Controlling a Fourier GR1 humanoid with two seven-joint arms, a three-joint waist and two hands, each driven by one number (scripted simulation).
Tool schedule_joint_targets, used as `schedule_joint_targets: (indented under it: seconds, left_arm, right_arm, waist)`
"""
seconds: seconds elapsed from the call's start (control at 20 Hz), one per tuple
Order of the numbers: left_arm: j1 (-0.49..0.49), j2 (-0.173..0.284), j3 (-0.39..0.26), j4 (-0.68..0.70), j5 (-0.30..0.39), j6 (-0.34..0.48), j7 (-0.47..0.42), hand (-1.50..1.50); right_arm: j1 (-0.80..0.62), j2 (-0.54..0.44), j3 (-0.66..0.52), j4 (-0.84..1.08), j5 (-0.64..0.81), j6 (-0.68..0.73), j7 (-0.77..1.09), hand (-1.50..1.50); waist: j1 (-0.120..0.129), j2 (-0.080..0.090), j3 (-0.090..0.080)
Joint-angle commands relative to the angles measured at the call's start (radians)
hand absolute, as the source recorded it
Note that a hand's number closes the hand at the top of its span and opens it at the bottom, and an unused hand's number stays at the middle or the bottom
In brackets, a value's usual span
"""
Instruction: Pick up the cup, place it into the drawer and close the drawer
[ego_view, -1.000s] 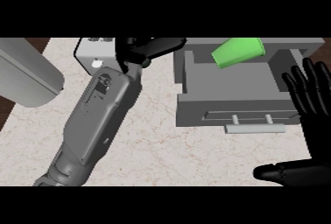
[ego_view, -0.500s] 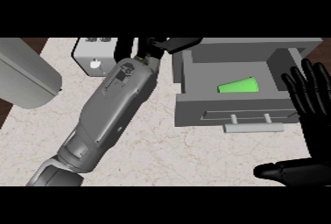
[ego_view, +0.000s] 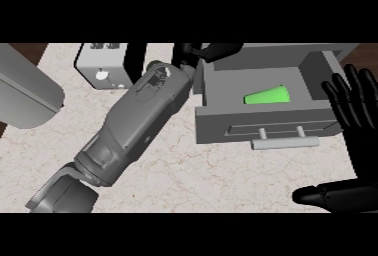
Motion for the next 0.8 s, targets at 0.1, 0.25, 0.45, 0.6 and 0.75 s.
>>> schedule_joint_targets:
  seconds: [0.1,0.25,0.45,0.6,0.75]
  left_arm:
    - [-0.034,0.0,-0.125,0.09,0.068,0.023,-0.025,1.5]
    - [0.011,0.0,-0.185,0.096,0.088,0.028,-0.074,1.5]
    - [-0.096,0.0,-0.204,0.183,0.088,0.035,0.002,1.5]
    - [-0.077,0.0,-0.278,0.175,0.086,0.068,0.008,-1.5]
    - [-0.071,0.0,-0.313,0.159,0.108,0.11,0.035,-1.5]
  right_arm:
    - [0.013,0.002,0.011,0.046,0.011,0.029,-0.058,-1.5]
    - [-0.033,0.008,0.003,0.039,0.009,-0.002,-0.029,-1.5]
    - [-0.032,0.008,0.016,0.035,-0.002,0.014,-0.029,-1.5]
    - [-0.07,0.021,0.03,0.032,0.005,-0.005,-0.014,-1.5]
    - [-0.078,0.012,0.016,0.026,-0.019,-0.004,0.007,-1.5]
  waist:
    - [-0.023,0.005,0.001]
    - [-0.021,0.005,0.0]
    - [-0.036,0.01,0.001]
    - [-0.052,0.013,0.001]
    - [-0.06,0.013,0.001]
